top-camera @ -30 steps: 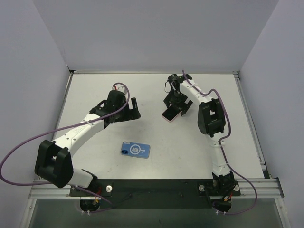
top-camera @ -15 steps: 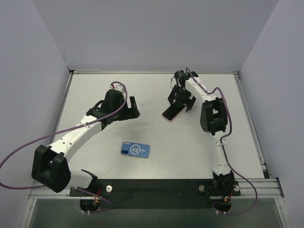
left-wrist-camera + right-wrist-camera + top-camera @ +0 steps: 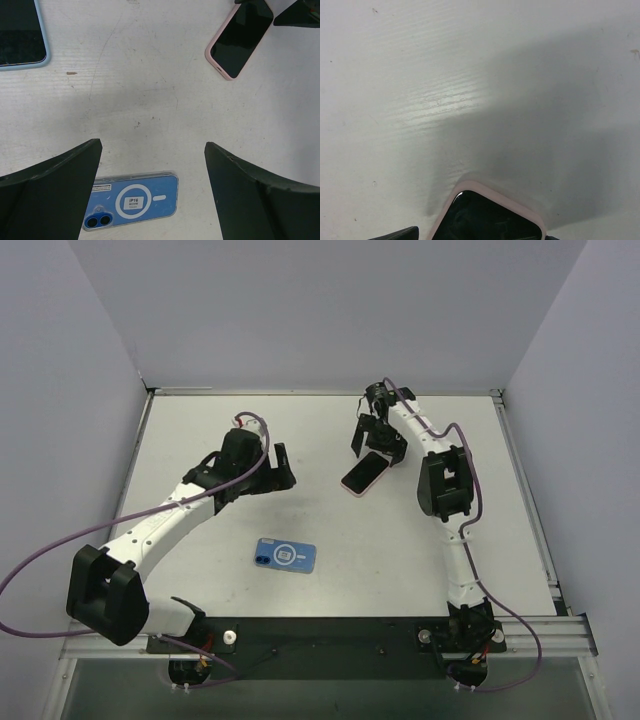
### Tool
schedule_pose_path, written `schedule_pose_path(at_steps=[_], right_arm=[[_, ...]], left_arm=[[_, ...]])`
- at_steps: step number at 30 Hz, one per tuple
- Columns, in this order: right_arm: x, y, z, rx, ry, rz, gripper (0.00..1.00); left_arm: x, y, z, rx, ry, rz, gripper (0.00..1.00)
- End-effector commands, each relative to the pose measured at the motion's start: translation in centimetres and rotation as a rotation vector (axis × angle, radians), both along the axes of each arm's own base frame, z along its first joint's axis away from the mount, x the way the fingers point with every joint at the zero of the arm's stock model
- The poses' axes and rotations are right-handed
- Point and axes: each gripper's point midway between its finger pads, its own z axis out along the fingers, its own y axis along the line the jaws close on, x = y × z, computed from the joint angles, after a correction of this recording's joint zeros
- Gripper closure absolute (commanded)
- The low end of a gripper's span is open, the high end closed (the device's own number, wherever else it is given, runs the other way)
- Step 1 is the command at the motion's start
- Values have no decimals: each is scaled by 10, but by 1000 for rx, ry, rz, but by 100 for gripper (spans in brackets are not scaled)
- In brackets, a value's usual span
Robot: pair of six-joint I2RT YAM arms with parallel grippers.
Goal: Take the phone out of the phone case
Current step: Pick up the phone at the center of the board.
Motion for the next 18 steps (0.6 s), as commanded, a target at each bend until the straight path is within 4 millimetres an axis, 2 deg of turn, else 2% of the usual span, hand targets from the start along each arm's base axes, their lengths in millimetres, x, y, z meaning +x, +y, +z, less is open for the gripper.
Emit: schedule_pose_path(at_steps=[1, 6, 10, 14, 15, 18], right_arm=[[6, 9, 5, 6, -12, 122, 0], [8, 10, 5, 10, -12, 189, 0], [-1, 4, 8, -24, 25, 203, 0], [-13, -15, 7, -118, 58, 193, 0], [-15, -28, 9, -187, 58, 181, 0], [-33, -46, -1, -235, 131, 181, 0]], left_arm=[[9, -7, 29, -32, -79, -4, 4], [9, -10, 27, -28, -70, -9, 4], [8, -12, 28, -27, -66, -15, 4], [5, -16, 28, -29, -66, -22, 4], [6, -17, 28, -31, -67, -22, 4], [6, -22, 26, -35, -65, -29, 4]])
